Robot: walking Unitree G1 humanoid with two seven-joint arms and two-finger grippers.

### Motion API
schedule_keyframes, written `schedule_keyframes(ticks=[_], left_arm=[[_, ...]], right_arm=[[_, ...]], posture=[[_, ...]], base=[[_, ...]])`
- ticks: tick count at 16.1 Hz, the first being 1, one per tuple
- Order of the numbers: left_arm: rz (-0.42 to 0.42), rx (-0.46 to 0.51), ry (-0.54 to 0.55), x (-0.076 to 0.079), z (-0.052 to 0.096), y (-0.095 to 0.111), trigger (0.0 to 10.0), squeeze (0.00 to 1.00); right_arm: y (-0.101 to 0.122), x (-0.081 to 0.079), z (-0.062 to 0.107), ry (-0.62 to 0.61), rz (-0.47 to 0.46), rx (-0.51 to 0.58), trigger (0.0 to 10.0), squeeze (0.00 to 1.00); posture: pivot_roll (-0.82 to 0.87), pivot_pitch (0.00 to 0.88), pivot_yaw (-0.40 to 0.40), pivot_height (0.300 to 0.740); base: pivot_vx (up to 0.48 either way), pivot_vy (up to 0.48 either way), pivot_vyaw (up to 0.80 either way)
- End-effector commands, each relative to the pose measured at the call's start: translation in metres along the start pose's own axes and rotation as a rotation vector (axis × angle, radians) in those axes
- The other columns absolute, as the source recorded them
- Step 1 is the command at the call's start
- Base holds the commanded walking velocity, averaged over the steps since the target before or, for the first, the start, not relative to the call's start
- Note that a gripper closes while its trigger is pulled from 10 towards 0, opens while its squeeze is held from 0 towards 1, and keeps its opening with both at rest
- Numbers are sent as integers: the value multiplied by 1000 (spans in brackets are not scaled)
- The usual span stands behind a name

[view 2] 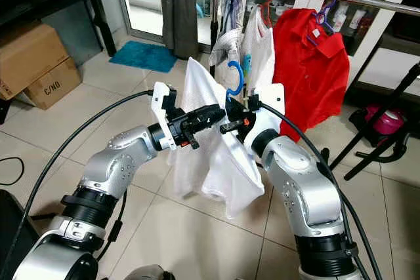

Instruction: Hang hanger

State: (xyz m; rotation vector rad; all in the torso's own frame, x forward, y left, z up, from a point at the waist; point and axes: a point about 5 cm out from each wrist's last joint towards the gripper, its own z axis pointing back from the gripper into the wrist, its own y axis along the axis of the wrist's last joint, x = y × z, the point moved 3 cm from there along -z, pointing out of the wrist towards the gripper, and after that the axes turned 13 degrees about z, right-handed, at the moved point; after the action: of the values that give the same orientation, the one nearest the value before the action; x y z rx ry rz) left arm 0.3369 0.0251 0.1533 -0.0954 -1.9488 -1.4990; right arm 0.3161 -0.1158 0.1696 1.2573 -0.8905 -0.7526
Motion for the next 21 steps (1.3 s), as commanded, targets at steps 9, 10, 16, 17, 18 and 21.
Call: schedule_keyframes(ticks=[9, 10, 16, 17, 18, 21], left_arm=[[45, 51, -23, 3, 3, 10, 0, 0], [52, 75, -21, 3, 5, 13, 0, 0], [24, 146, -39, 11, 17, 30, 0, 0], [17, 152, -37, 11, 18, 32, 0, 0], [-3, 166, -14, 9, 22, 35, 0, 0], [-45, 191, 54, 3, 34, 41, 0, 0]], right_arm=[[14, 0, 3, -2, 37, 48, 10000, 0], [13, 1, 3, -7, 42, 41, 10000, 0], [-10, 22, 5, -130, 64, -100, 10000, 0], [-12, 25, 6, -150, 65, -113, 10000, 0], [-14, 32, 8, -190, 64, -131, 10000, 0], [-20, 55, 16, -346, 39, -170, 10000, 0]], posture=[[48, 0, 28, 740], [50, 0, 28, 740], [56, 0, 29, 740], [55, 0, 31, 740], [54, 0, 32, 740], [53, 0, 32, 740]], base=[[0, 0, 0], [0, 0, 0], [0, 0, 0], [0, 0, 0], [0, 0, 0], [0, 0, 0]])
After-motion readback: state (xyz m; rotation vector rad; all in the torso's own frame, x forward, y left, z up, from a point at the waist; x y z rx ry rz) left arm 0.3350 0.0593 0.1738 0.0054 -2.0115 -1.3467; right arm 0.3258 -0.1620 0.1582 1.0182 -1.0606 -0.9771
